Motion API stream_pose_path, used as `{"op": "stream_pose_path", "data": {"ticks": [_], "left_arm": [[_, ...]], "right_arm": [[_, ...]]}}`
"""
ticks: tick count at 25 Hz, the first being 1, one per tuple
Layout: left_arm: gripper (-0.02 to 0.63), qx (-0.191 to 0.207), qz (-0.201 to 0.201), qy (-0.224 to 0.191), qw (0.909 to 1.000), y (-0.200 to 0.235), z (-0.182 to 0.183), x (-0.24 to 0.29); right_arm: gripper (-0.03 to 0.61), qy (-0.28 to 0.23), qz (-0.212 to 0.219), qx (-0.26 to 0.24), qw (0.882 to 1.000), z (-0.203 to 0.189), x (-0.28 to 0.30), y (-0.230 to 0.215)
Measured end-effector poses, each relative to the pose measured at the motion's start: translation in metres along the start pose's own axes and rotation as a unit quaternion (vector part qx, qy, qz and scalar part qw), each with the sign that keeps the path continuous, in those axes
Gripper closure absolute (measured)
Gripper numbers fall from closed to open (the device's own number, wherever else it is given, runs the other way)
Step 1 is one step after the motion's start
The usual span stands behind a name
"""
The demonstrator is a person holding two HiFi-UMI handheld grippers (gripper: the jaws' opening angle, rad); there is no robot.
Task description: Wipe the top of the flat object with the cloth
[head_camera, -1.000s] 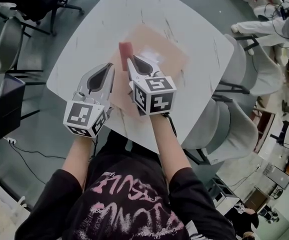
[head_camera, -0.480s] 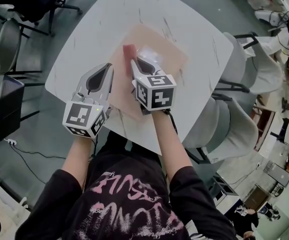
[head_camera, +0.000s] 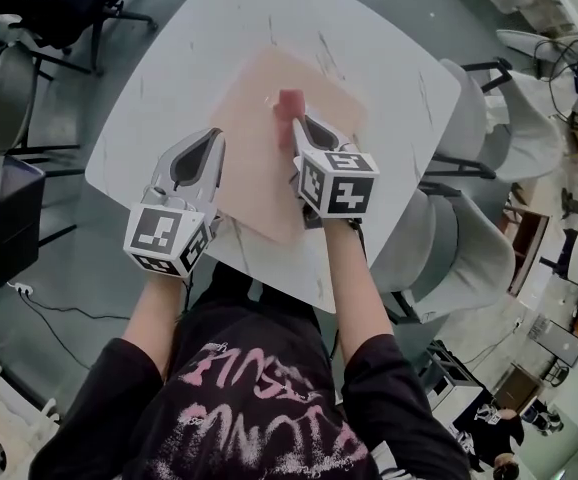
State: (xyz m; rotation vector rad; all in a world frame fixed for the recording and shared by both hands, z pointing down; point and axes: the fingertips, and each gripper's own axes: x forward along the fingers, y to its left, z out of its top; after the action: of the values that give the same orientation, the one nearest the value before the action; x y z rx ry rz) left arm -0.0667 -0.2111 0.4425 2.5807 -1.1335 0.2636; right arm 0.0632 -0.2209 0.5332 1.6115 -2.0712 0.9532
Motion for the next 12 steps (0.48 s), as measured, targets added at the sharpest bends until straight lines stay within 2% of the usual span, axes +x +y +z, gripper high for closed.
{"op": "stream_pose_path", "data": {"ticks": [8, 12], "left_arm": [[0.614, 0.000, -0.007, 0.002, 1.0000, -0.005, -0.002, 0.001], [0.614, 0.000, -0.008, 0.001, 1.0000, -0.007, -0.002, 0.002]], "right_arm": [[0.528, -0.005, -0.060, 0.034, 0.998, -0.007, -0.024, -0.054], [0.528, -0.012, -0.070, 0.042, 0.997, -0.007, -0.032, -0.063]]}}
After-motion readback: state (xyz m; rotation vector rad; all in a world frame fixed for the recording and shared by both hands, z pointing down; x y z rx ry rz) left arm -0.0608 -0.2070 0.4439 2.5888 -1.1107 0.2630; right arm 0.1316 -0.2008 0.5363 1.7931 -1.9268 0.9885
